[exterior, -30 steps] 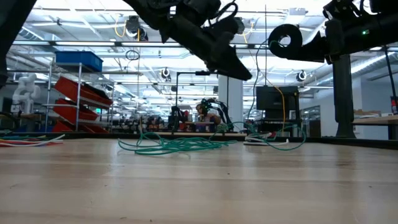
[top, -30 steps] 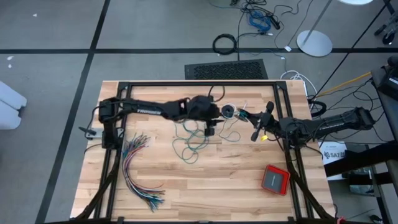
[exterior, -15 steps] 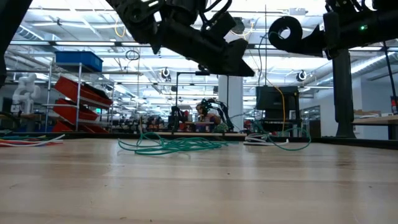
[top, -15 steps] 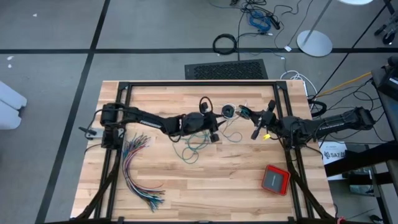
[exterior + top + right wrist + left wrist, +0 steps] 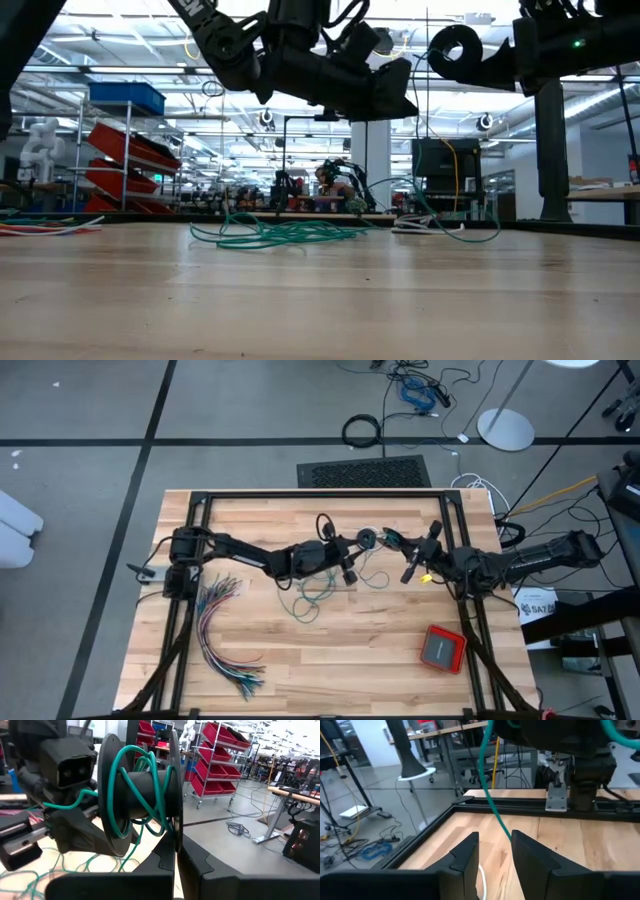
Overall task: Coil cords
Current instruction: Coil the green wire onto the spool
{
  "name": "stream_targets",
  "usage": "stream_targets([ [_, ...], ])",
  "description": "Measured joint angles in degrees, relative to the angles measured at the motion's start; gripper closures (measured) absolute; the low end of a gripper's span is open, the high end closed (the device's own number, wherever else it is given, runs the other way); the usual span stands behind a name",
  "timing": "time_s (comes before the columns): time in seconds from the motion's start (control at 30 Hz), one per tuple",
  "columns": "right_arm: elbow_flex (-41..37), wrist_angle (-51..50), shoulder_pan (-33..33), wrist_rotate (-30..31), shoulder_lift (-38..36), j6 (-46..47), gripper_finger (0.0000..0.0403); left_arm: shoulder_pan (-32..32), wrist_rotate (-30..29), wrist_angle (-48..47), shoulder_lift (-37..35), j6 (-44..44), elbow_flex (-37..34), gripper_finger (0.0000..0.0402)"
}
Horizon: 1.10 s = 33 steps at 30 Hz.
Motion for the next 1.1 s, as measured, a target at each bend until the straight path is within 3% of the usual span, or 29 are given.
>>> stream_targets([
  [0.3,0.0,7.4,-0.3,0.0,5.8,-0.5,0.0403,0.7,5.2,0.5,2.0,-2.7,0.6,0.0279],
  [0.63,0.0,10.7,-2.0,0.0,10.7,-0.5,0.0403,0.5,3.0,-0.1,2.2,-3.5,0.7,0.0279],
  [0.83,0.0,10.5,-2.0,0.0,10.6,-0.4,0.0403,0.5,-0.6,-9.3,1.4,-0.8,0.6,0.0279],
  [1.1,0.0,9.7,-2.0,0.0,10.6,-0.4,0.0403,-0.6,-1.7,-13.4,-1.6,1.3,0.6,0.0279],
])
